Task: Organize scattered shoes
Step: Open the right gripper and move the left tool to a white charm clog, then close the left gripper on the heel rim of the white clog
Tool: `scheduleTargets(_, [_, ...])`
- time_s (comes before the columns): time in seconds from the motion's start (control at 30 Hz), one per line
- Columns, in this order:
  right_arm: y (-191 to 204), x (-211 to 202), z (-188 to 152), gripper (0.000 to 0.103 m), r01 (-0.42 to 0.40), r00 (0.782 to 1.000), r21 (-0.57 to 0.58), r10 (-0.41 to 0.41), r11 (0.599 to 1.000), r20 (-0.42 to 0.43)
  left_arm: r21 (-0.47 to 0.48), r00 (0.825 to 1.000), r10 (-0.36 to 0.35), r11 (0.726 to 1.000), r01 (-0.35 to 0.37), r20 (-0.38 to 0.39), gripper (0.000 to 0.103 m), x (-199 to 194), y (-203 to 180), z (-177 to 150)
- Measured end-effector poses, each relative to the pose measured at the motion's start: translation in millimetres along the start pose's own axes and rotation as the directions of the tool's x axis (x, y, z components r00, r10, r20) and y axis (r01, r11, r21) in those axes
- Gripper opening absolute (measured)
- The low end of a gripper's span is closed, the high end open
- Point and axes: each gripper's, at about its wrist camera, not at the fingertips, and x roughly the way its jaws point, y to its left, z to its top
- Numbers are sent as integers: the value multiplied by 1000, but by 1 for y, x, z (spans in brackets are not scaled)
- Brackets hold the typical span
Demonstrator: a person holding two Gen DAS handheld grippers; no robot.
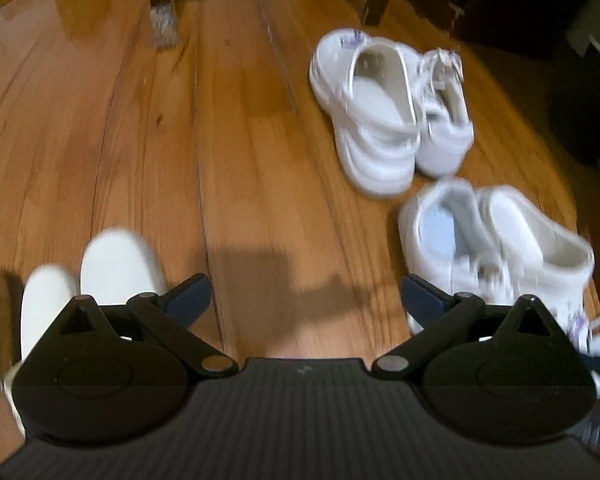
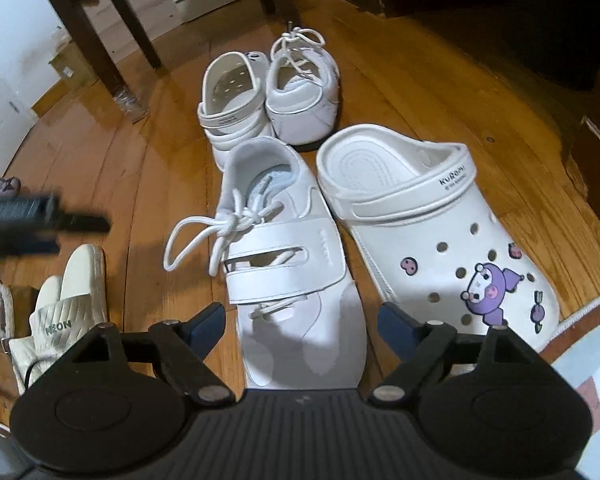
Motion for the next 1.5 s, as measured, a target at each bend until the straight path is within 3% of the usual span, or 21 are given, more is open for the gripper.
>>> scheduleTargets(0.13, [3, -3, 6, 85, -77, 997, 23, 77, 997, 19, 3, 996, 3, 1000, -3, 88, 103, 19, -4, 28])
scheduleTargets(0.3, [9, -8, 17, 86, -106, 994, 4, 106, 994, 29, -15, 983, 25, 1000, -23, 181, 103, 52, -9, 65])
scheduleTargets(0.57, [-7, -3, 22, 86, -122, 993, 47, 122, 991, 7, -35, 972, 142, 990, -138, 185, 101, 123, -13, 115])
scheduleTargets(0.77, [-21, 8, 18, 86, -119, 992, 91, 123, 989, -33, 74, 973, 132, 986, -149, 189, 100, 152, -37, 128])
scheduleTargets(0.8, [-22, 9, 18, 86, -117, 992, 92, 120, 989, -37, 85, 972, 135, 984, -154, 190, 98, 155, -41, 129])
scheduleTargets(0.83, [-23, 11, 18, 86, -114, 992, 94, 118, 989, -40, 94, 972, 140, 983, -160, 190, 85, 159, -43, 131])
scheduleTargets(0.87, [-23, 11, 17, 86, -114, 992, 96, 118, 989, -42, 92, 971, 149, 981, -168, 187, 61, 161, -43, 132])
scheduleTargets(0.9, [-23, 12, 17, 86, -114, 992, 97, 119, 989, -43, 88, 972, 149, 982, -167, 182, 51, 163, -43, 132])
scheduleTargets(0.97, [-23, 12, 17, 86, -114, 992, 96, 118, 989, -44, 69, 980, 121, 989, -133, 159, 12, 166, -43, 135])
scheduleTargets(1.1, [-22, 8, 17, 86, -120, 992, 82, 123, 989, -41, 109, 970, 168, 976, -189, 176, 12, 162, -51, 129])
scheduleTargets(1.27, [-24, 4, 17, 86, -136, 990, 77, 139, 988, -39, 73, 977, 141, 985, -154, 158, 12, 143, -35, 109])
scheduleTargets(1.4, [-25, 2, 16, 86, -145, 988, 77, 148, 987, -42, 96, 967, 173, 977, -193, 186, 13, 120, -24, 80])
scheduleTargets(1.5, [-25, 2, 15, 86, -160, 985, 75, 164, 984, -52, 60, 972, 153, 984, -166, 181, 14, 97, -9, 56])
